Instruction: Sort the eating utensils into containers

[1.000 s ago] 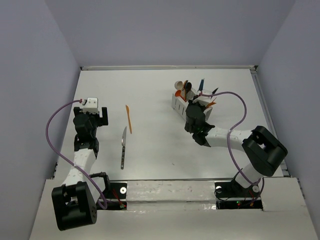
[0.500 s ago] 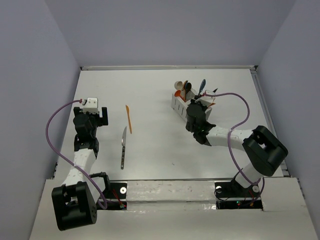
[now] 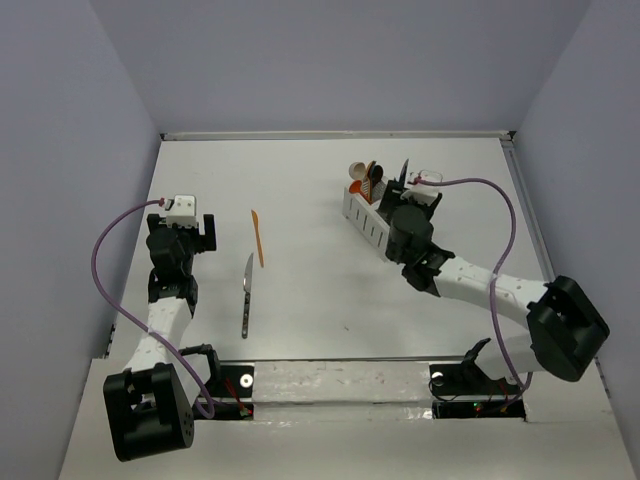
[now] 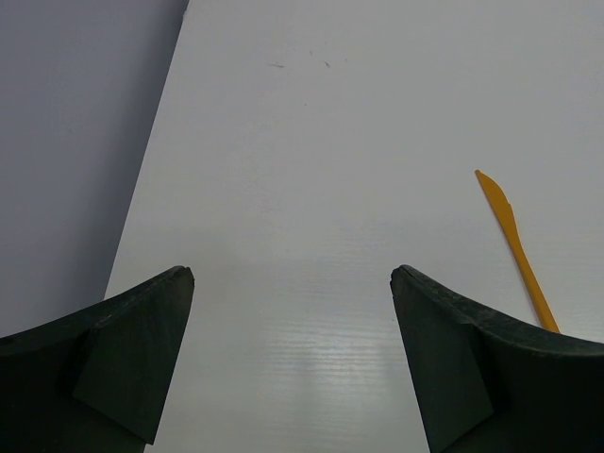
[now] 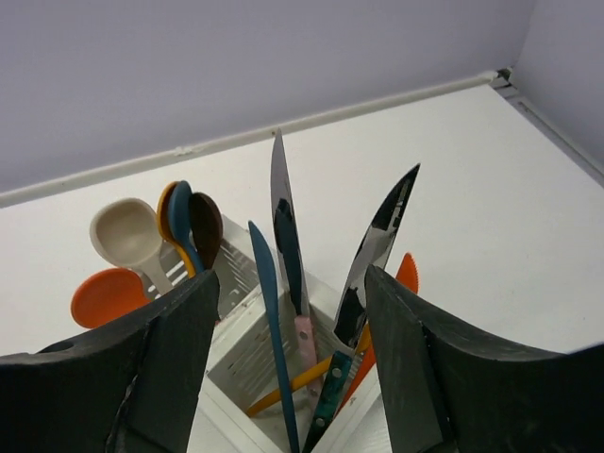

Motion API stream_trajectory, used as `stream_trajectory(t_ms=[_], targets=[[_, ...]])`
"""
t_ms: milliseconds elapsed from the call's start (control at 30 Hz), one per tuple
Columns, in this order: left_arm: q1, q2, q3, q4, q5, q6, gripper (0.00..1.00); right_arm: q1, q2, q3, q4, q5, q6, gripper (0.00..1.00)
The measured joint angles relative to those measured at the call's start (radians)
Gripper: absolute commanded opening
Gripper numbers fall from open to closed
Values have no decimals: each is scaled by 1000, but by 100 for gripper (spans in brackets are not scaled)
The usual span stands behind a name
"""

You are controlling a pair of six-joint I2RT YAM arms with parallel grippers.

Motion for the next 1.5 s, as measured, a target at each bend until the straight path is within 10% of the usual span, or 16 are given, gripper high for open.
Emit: stream_trajectory(t_ms=[333, 700, 1500], targets=[[0, 18, 49, -122, 76, 40, 99, 40, -17, 429, -493, -394, 67, 71], [10, 145, 163, -291, 51, 60, 98, 192, 857, 1456, -1154, -782, 134, 72], [13, 145, 163, -292, 40, 59, 98, 189, 1240, 1677, -1278, -924, -33, 66]])
